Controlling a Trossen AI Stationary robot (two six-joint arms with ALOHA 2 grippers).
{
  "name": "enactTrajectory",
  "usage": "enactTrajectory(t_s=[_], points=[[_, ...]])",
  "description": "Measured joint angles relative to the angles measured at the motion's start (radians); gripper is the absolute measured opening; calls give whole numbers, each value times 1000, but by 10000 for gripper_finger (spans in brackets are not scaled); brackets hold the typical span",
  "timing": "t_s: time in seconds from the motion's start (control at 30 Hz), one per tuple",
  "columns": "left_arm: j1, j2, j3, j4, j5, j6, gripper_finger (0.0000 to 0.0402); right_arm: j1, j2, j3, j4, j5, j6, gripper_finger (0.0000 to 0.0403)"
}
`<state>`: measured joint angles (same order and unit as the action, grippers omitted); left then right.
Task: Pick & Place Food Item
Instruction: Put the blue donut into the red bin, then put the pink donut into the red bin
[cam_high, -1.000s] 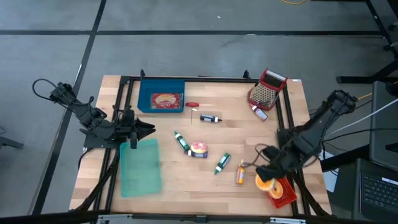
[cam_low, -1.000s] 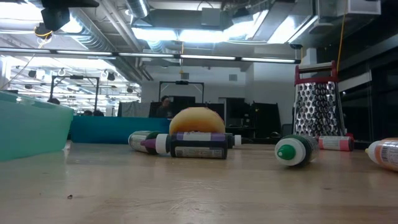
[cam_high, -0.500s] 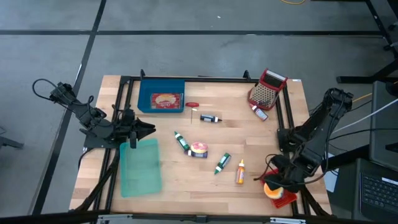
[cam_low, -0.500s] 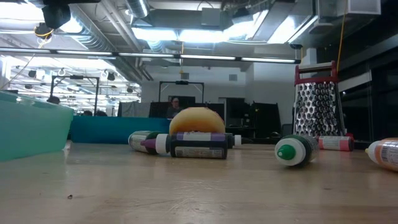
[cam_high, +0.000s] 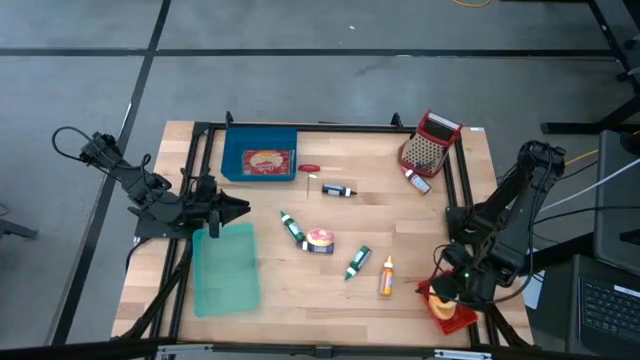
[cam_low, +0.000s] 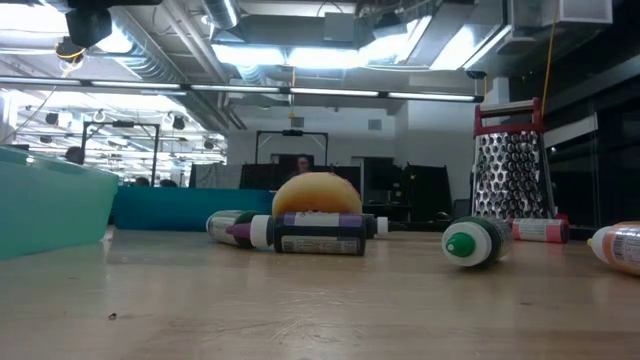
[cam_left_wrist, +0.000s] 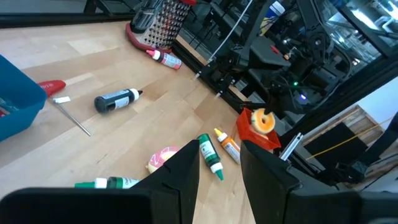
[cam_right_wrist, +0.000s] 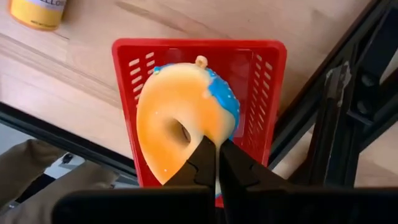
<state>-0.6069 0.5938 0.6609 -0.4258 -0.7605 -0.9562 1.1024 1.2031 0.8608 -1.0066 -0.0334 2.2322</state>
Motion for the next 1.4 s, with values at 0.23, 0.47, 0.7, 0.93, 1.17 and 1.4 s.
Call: enactTrajectory(t_s=[0.23,0.47,0.7,0.93,1.17,1.4], points=[[0,0,0,0,0,-20,111,25,14,0,2,41,-10,2],[0,0,0,0,5,-30,111,43,24,-53,114,45,-10,2],[0,0,0,0,23,-37,111,44,35,-175,287,45,-11,2],[0,0,0,0,23,-37,111,37,34,-193,288,43,-14,24],[0,-1,0,-20,18,-36,111,19,34,-134,253,41,-33,130],[0,-10,0,-27,7,-26,111,19,33,37,-12,44,-22,209]])
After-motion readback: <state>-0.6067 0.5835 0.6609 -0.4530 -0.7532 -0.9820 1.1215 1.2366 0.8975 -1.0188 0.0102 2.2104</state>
